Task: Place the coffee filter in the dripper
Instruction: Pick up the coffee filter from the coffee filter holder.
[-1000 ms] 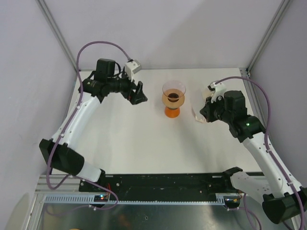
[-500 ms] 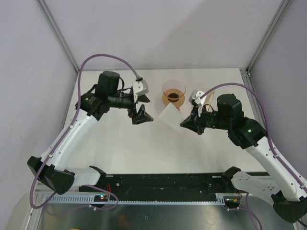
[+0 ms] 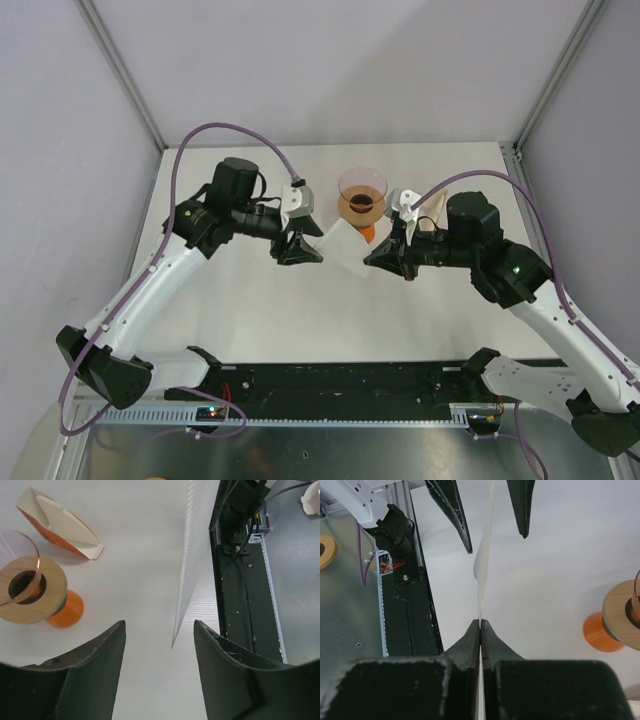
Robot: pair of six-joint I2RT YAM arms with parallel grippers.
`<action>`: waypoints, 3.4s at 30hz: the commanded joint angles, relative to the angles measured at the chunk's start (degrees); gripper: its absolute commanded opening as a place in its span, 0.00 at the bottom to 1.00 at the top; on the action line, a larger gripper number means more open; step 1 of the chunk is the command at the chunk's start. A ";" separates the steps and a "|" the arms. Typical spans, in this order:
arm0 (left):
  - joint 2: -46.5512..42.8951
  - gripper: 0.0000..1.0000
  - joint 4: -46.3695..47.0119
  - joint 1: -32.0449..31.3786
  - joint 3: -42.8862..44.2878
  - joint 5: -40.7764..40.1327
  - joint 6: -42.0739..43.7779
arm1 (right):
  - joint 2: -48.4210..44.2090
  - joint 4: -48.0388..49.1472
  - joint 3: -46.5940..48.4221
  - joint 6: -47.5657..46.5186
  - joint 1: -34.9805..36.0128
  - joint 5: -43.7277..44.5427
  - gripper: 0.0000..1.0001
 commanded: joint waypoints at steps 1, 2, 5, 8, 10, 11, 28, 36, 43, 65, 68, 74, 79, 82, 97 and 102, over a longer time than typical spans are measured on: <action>-1.70 0.56 0.85 -0.78 0.06 4.37 1.76 | 0.06 2.39 2.52 -1.18 0.49 -0.39 0.00; -1.58 0.52 0.83 -1.01 -0.24 4.51 1.84 | 0.07 2.45 2.52 -1.21 0.47 -0.43 0.00; -0.93 0.32 0.77 -2.02 -0.37 4.00 1.92 | 0.08 2.73 2.52 -1.34 0.45 -0.63 0.00; -0.74 0.13 0.81 -2.41 0.08 3.65 1.95 | 0.20 2.56 2.52 -1.62 0.48 -0.48 0.00; -0.86 0.04 0.85 -2.47 0.32 3.35 2.11 | 0.40 2.20 2.52 -1.77 0.47 -0.20 0.00; -0.89 0.02 0.88 -2.43 0.33 3.13 2.19 | 0.46 2.05 2.52 -1.81 0.46 -0.03 0.00; -5.78 0.00 -0.49 -2.41 -4.70 -1.34 14.34 | -4.21 3.05 2.52 -0.42 -2.65 0.62 0.55; -6.27 0.00 -1.81 -2.56 -5.36 -0.64 16.64 | -3.32 8.00 2.52 3.32 0.81 2.87 0.59; -5.70 0.00 -2.19 -2.70 -5.07 -0.46 16.87 | -2.22 10.63 2.52 3.92 2.70 4.42 0.57; -5.34 0.00 -3.28 -3.48 -4.53 -1.18 17.73 | -2.37 4.54 2.52 -0.27 -1.00 5.45 0.54; -5.25 0.00 -3.24 -3.60 -4.60 -1.23 17.70 | -2.18 4.95 2.52 0.26 -1.22 4.69 0.53; -5.20 0.00 -3.39 -3.70 -4.57 -1.53 17.69 | -1.04 5.56 2.52 0.31 -0.84 0.46 0.53; -5.23 0.00 -3.34 -3.83 -4.75 -1.67 17.89 | -0.02 5.91 2.52 0.51 0.05 -0.57 0.53; -5.23 0.00 -3.33 -3.97 -4.76 -1.85 17.92 | 0.29 6.72 2.52 0.68 0.31 -0.26 0.53; -4.76 0.00 -3.36 -4.34 -4.19 -3.05 17.89 | 0.58 2.46 2.52 -0.67 1.28 -4.37 0.53; -4.96 0.00 -3.60 -4.62 -4.09 -2.95 17.83 | 1.24 5.19 2.52 0.43 2.29 -2.72 0.52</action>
